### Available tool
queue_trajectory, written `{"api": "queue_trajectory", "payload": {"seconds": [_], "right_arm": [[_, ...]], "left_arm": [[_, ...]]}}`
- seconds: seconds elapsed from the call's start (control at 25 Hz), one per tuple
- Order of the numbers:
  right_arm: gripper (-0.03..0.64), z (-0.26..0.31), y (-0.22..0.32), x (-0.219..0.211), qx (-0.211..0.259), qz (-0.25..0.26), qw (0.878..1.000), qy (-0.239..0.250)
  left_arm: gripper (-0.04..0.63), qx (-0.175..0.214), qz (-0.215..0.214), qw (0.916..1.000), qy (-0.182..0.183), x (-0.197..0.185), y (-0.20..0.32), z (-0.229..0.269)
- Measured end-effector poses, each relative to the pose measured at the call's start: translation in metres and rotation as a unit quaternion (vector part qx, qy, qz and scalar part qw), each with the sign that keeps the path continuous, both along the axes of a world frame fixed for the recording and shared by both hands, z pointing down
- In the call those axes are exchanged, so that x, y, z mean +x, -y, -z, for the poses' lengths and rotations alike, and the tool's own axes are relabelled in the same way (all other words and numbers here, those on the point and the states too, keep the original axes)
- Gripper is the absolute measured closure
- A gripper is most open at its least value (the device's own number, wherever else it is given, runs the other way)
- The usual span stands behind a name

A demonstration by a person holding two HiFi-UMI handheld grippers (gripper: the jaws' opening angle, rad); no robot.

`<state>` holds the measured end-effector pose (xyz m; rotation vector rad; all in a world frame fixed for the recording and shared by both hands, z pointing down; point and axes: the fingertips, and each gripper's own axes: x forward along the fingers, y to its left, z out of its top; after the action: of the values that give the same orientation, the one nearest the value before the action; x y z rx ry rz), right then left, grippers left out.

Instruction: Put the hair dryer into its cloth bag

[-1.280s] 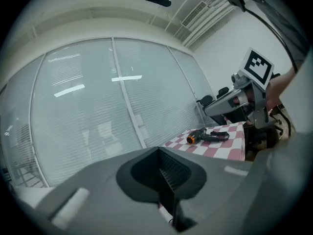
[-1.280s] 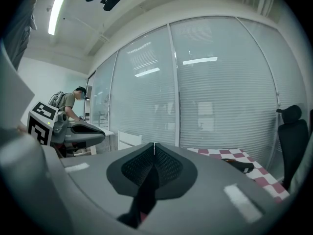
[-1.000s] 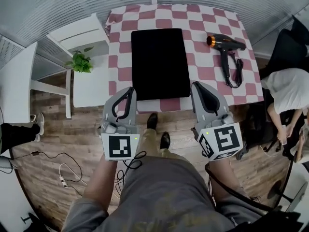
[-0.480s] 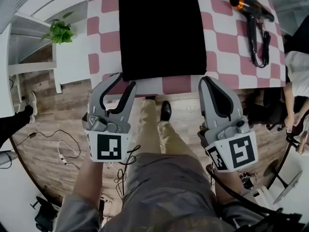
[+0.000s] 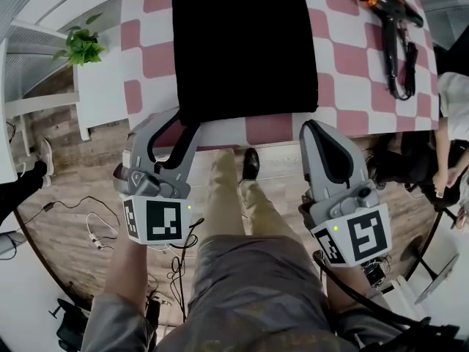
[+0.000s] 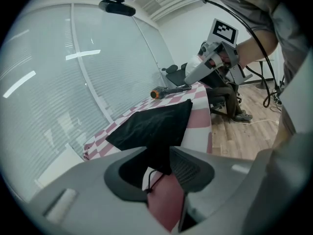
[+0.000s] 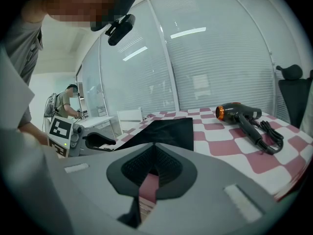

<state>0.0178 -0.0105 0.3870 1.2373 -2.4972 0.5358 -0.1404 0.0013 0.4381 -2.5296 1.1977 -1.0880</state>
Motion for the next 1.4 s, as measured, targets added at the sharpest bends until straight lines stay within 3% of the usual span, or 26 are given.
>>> {"api": "queue_trajectory", "payload": {"seconds": [0.16,0.68,0.8,0.92,1.12,1.4], "right_arm": [[0.589,-0.004,0.001,0.003,-0.006,-0.004,1.000,0.000],[0.594,-0.015,0.002,0.004,-0.022,-0.006,1.000,0.005],[0.594,-0.016,0.002,0.003,-0.024,-0.005,1.000,0.005],[0.594,-0.015,0.003,0.002,-0.024,-0.002,1.000,0.008],[0.594,-0.011,0.002,0.002,-0.025,0.004,1.000,0.012],[0.594,-0.003,-0.003,-0.004,-0.027,0.020,0.999,0.019]], "left_arm": [[0.454,0.003,-0.024,0.9991,0.035,0.004,-0.001,-0.008],[0.445,-0.064,-0.056,0.9964,0.004,0.006,0.001,-0.019],[0.517,-0.069,-0.072,0.9949,0.020,0.011,-0.001,-0.021],[0.578,-0.077,-0.063,0.9950,0.005,0.012,0.001,-0.018],[0.578,-0.094,-0.058,0.9937,-0.018,0.011,0.006,-0.003],[0.580,-0.085,-0.031,0.9939,-0.063,0.015,0.023,0.035]]}}
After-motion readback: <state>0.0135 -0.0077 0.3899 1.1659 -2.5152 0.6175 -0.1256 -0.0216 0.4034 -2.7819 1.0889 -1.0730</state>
